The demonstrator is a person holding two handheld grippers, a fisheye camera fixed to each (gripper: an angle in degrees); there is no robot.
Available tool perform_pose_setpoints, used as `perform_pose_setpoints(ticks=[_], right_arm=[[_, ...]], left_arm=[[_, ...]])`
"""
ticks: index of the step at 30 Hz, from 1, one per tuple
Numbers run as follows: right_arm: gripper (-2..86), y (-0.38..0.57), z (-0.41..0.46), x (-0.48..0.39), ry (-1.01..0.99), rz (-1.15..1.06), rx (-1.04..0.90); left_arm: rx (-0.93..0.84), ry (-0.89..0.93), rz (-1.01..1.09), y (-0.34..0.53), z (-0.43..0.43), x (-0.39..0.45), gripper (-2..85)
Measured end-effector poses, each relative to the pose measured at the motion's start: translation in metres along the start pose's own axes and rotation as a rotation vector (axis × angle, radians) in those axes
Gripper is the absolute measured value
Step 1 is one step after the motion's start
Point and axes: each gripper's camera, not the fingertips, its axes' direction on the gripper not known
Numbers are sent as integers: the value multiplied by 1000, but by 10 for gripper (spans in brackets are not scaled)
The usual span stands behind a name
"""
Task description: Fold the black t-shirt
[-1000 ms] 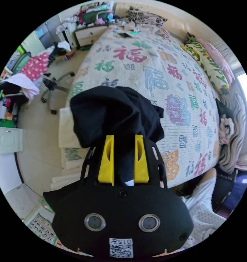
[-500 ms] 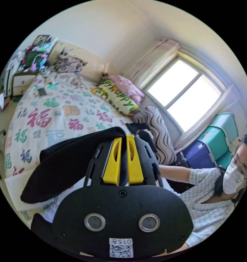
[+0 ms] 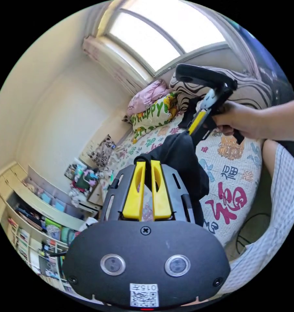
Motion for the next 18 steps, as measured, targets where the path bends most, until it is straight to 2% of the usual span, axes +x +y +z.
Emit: perform_pose_setpoints(ticks=[5,10,13,15,17,18], right_arm=[[7,59,-71,-5,-15,47,61],[6,95,-145,-25,-44,51,151],[6,99,-171,-38,-47,23,139],[6,99,-182,-47,-33,-5,107],[5,101,-194,-51,-47,1,109],[5,103,-204,-50,-62,21,131]], left_arm=[[90,-115,97,-24,-46,105,19],[145,-157,113,-27,-73,153,20],[176,-59,-35,-15,-83,154,21],[204,69,-198,-1,-87,139,23],[290,282,-459,36,-88,106,27],[311,313,-513,47,-87,100,29]])
